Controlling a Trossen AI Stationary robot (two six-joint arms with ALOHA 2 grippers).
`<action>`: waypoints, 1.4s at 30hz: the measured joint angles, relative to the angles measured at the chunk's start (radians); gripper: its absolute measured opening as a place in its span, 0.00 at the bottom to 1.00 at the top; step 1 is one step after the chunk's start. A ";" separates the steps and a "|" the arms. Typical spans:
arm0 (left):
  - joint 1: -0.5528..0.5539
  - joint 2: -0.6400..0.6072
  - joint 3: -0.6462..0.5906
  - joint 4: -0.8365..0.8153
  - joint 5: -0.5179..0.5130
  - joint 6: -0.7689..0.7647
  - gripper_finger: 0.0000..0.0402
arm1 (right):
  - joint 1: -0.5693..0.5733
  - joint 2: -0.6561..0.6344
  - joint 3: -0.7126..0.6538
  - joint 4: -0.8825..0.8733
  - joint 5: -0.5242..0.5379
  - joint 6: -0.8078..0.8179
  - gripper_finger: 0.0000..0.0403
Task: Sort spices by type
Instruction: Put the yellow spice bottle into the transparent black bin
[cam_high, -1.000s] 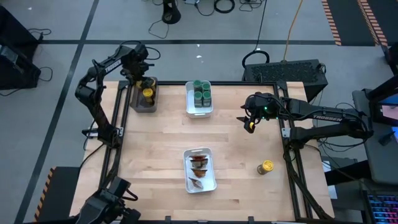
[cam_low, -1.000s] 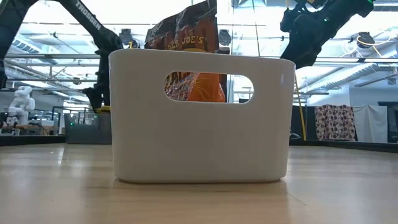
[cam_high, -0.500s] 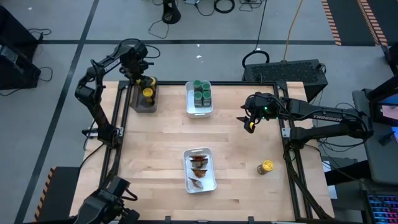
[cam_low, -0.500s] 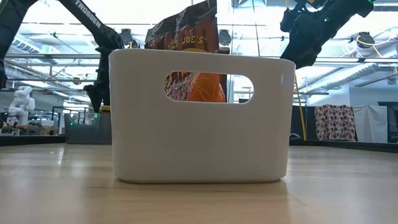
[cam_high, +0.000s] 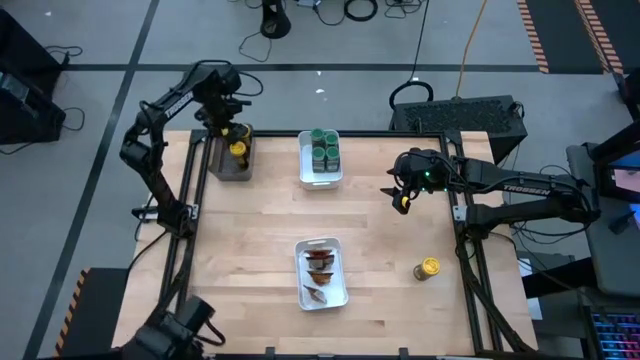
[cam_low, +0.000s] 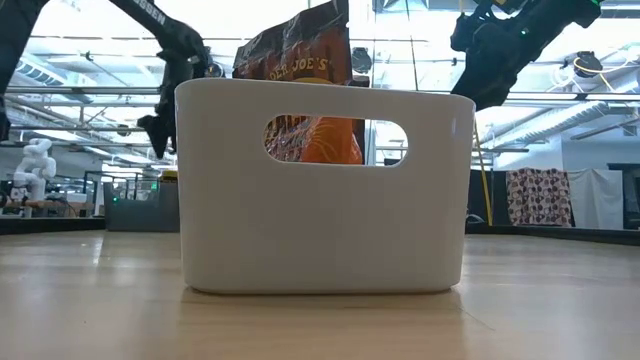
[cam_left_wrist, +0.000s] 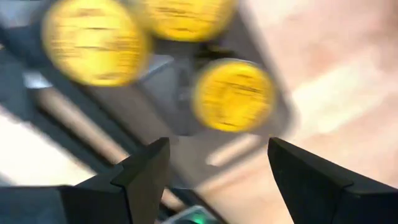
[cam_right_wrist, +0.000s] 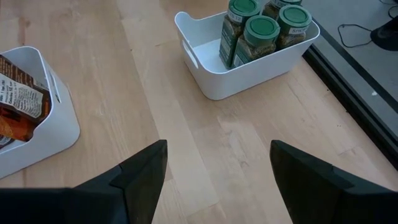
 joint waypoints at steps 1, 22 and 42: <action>-0.020 -0.009 0.000 -0.009 0.029 0.000 0.68 | 0.000 0.000 0.000 0.000 0.000 0.000 0.66; -0.824 -0.455 -0.248 0.599 0.146 -0.044 0.68 | -0.001 0.001 0.002 0.000 -0.064 0.089 0.66; -1.234 -0.571 -0.656 1.390 -0.041 -0.012 0.68 | 0.238 0.128 0.160 -0.280 -0.477 0.573 0.66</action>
